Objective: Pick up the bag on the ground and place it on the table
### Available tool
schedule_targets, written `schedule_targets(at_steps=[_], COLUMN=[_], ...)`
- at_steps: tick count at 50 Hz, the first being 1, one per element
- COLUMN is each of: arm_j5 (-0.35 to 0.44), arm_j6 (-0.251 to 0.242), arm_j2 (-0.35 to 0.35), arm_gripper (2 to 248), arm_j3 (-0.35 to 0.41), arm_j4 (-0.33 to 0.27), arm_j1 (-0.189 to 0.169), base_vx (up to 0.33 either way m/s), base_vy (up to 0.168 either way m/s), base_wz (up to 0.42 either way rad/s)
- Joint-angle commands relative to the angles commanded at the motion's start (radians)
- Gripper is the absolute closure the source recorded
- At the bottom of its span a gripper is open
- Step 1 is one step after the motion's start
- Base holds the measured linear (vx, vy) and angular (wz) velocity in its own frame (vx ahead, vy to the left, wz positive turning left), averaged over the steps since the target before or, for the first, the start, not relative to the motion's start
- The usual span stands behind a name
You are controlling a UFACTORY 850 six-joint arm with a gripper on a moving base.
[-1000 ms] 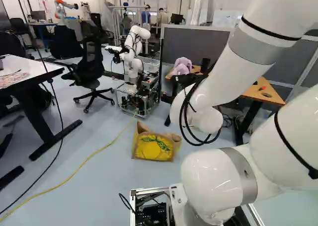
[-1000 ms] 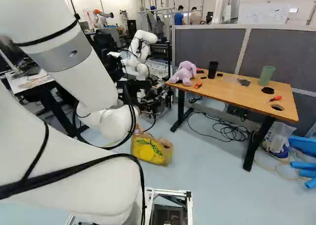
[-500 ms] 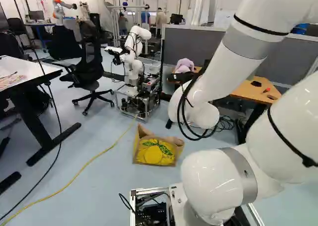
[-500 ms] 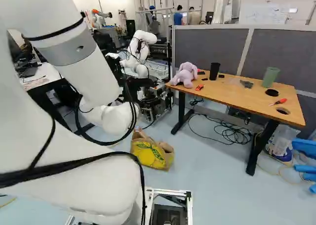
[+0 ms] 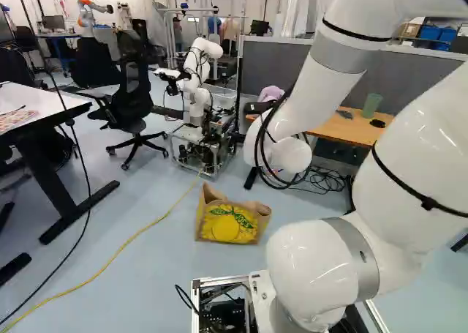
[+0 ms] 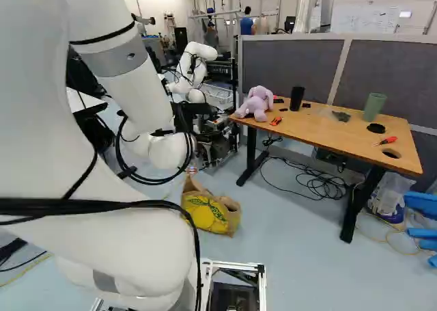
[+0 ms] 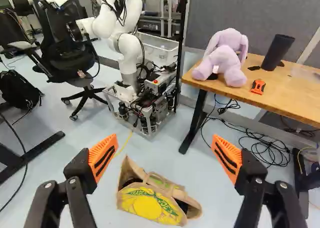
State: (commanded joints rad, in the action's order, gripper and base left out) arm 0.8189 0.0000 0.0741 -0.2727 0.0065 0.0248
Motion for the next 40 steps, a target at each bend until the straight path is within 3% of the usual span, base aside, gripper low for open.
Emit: schedule_targets(at_steps=[40], arm_j5=[-0.218], arm_j6=[0.0], arm_j2=[-0.206], arm_gripper=[3], arm_j3=[-0.215], arm_j4=[0.085], arm_j1=[0.043], base_vx=[0.0], base_vy=[0.0], base_wz=[0.0])
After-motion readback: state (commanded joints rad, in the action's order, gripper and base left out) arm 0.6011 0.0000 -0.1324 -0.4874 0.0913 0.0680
